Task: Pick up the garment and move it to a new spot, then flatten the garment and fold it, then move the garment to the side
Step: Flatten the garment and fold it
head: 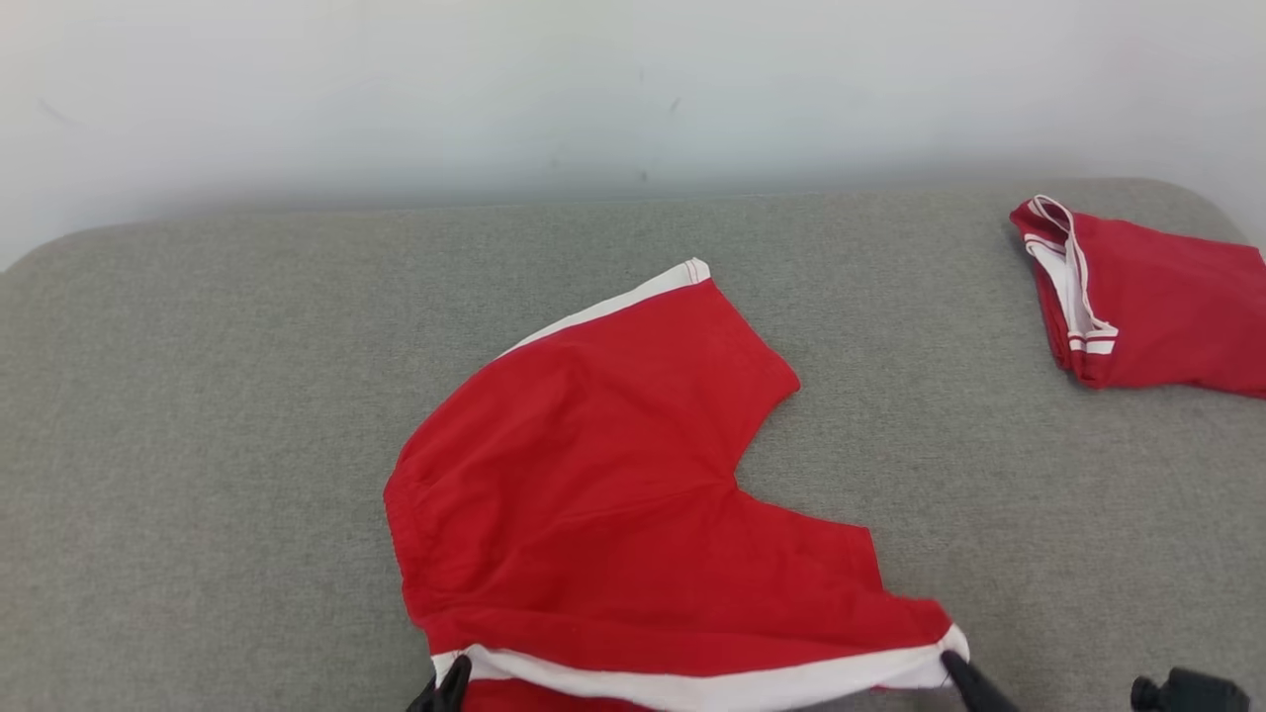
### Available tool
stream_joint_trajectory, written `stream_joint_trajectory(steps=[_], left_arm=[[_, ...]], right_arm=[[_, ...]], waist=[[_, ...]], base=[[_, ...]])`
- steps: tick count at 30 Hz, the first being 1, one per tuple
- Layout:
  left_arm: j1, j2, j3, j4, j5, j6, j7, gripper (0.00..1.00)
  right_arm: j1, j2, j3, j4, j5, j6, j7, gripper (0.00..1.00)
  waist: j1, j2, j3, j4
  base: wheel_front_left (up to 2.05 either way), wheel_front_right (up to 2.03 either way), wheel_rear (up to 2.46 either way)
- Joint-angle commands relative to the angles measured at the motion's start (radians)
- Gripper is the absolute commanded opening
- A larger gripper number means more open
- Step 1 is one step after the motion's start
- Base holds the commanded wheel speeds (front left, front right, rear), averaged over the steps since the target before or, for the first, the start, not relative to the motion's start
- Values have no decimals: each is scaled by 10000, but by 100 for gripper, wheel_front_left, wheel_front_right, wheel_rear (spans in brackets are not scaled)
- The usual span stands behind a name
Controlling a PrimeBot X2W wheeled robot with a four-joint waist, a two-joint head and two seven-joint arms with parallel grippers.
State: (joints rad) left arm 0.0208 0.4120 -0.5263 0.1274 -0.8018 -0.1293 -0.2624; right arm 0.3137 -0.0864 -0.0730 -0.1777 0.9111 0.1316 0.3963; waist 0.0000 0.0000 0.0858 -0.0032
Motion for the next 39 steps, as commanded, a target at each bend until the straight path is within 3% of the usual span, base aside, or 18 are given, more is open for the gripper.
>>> stream_joint_trajectory(steps=[1,10,16,28,39], left_arm=[[-2,-56,49,-114,100,-15,-31,0],[-867,-697,325,-1038,486,-16,-31,0],[-1682,-1023,379,-953,506,-17,-31,0],[-3667,-1585,922,364,248,-7,-31,0],[-5002,-1969,1002,1893,713,-7,-31,0]], right_arm=[[-220,35,-104,-49,-102,-25,6,0],[-2425,-366,-623,308,-155,-23,352,0],[-4406,-683,-631,1209,-333,-14,518,0],[-8504,-1570,396,4105,-1111,-14,-124,0],[-11583,-2158,2114,7301,-1956,-14,-1634,0]], waist=[[0,0,33,79],[0,0,273,728],[0,0,610,1078],[0,0,1627,1508],[0,0,2441,1862]], base=[[0,0,0],[0,0,0],[0,0,0],[0,0,0],[0,0,0]])
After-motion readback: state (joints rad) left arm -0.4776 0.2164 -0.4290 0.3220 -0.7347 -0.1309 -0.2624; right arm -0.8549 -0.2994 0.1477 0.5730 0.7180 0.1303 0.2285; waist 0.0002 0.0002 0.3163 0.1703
